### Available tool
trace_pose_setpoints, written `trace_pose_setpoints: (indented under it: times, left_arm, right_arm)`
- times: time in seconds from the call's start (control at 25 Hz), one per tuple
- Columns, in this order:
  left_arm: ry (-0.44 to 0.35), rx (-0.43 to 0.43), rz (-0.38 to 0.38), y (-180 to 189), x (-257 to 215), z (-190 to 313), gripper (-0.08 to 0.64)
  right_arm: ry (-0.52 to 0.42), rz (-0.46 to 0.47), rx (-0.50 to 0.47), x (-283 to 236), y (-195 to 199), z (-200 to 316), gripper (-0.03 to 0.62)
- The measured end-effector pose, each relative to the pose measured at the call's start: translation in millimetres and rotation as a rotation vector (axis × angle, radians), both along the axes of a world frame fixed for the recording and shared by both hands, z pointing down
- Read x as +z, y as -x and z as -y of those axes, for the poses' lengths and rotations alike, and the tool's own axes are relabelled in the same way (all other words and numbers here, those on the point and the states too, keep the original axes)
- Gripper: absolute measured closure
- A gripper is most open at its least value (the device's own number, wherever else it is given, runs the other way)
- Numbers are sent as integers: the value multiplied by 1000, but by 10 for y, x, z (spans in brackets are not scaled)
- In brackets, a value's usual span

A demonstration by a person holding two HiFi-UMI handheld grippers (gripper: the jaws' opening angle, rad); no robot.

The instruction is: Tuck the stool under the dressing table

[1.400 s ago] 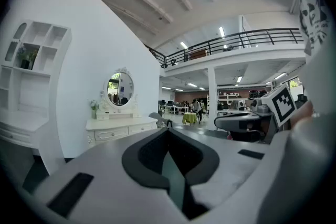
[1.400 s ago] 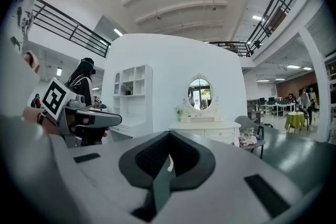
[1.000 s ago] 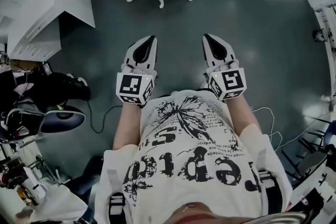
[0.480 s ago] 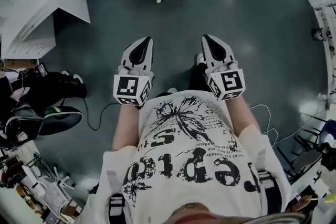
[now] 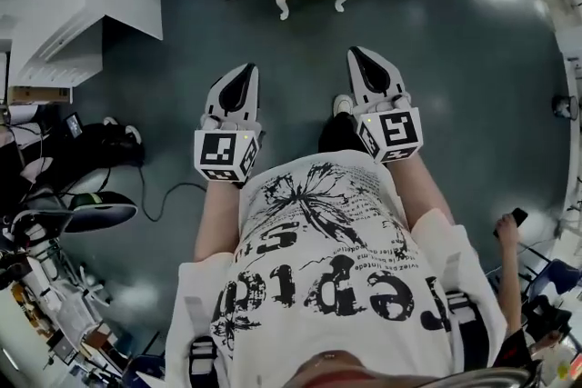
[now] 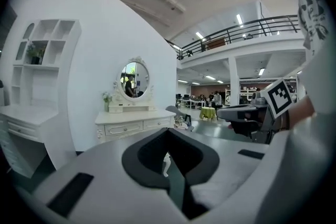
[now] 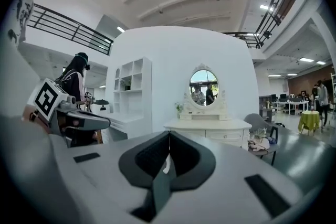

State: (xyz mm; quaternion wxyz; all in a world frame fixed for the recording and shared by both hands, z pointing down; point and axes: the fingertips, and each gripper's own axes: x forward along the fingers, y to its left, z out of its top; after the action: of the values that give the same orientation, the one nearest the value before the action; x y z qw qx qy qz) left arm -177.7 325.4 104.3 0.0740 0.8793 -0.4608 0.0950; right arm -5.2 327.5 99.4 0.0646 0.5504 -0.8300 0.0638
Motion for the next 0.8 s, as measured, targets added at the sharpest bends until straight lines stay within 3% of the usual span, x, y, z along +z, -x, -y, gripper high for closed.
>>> trace_pose_setpoints:
  times: [0.2,0.4,0.6,0.8]
  left_arm:
    - [16,-95,-7,-519,69,767,540]
    - [39,-124,-5,-1120,269,1469,540]
    - [90,-119,27,-1446,585,1850,540]
    - [142,-123,61,-1482,982,2239,540]
  right_arm:
    - [27,-4,-70,92,-591,853,575]
    - [51,-31,-134,267,-1065,1607,574]
    - [68,-14,-214,571,-1187,2021,574]
    - [120,-46,-243,1037,-1174,2440,574]
